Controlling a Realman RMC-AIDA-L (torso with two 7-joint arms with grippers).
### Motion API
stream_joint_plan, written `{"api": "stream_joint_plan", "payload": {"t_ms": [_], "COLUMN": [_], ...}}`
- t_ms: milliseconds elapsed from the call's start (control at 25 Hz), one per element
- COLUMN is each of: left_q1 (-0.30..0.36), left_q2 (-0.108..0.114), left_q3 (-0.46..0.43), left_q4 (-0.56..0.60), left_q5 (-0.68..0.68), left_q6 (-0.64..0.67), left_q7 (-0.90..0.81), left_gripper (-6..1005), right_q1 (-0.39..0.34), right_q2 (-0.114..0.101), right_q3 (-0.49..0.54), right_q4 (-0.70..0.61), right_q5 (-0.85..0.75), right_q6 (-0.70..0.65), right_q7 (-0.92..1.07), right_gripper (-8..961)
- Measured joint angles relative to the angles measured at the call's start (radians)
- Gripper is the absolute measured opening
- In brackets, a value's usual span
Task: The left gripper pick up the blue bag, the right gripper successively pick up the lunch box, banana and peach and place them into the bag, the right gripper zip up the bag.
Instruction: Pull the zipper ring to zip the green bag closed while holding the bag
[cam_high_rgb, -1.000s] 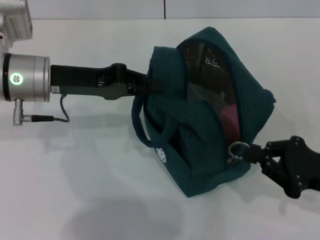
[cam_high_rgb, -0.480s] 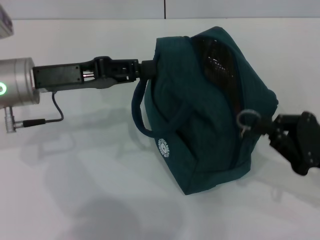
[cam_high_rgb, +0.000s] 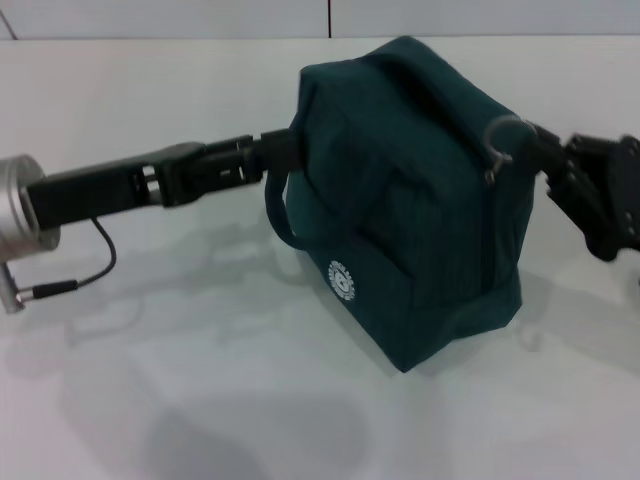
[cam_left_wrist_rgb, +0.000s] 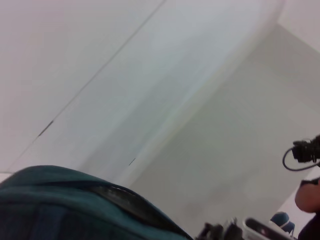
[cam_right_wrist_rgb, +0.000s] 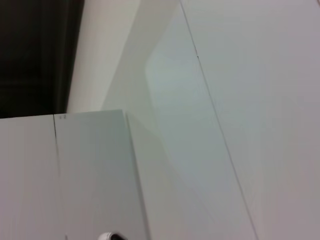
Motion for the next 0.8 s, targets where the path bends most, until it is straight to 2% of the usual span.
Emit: {"api": "stream_joint_plan", "payload": {"t_ms": [40, 160, 360, 560, 600, 800], "left_q1": [0.009, 0.037, 0.087, 0.157, 0.168, 0.171], "left_q2": [-0.003, -0.012, -0.019, -0.024, -0.025, -0.028], "left_q3": [0.000, -0.002, -0.005, -0.007, -0.007, -0.006], "left_q4": [0.000, -0.002, -0.025, -0.094, -0.116, -0.228], "left_q5": [-0.001, -0.002, -0.028, -0.061, -0.069, -0.080], "left_q6": [0.007, 0.020, 0.040, -0.003, -0.017, -0.052], "left_q7": [0.023, 0.093, 0.303, 0.580, 0.640, 0.830], "left_gripper": [509, 738, 831, 828, 828, 825], "right_q1": [0.019, 0.084, 0.162, 0.207, 0.243, 0.292], "right_q2": [0.001, 0.002, 0.002, 0.001, 0.001, 0.001], "right_q3": [-0.008, -0.034, -0.085, -0.093, -0.096, -0.099], "right_q4": [0.005, 0.032, 0.049, 0.050, 0.050, 0.044], "right_q5": [0.009, 0.016, 0.019, 0.021, 0.027, 0.033], "right_q6": [0.007, 0.027, 0.079, 0.107, 0.129, 0.185], "right_q7": [0.006, 0.019, 0.042, 0.050, 0.053, 0.062], "right_gripper": [10, 10, 10, 10, 10, 10]}}
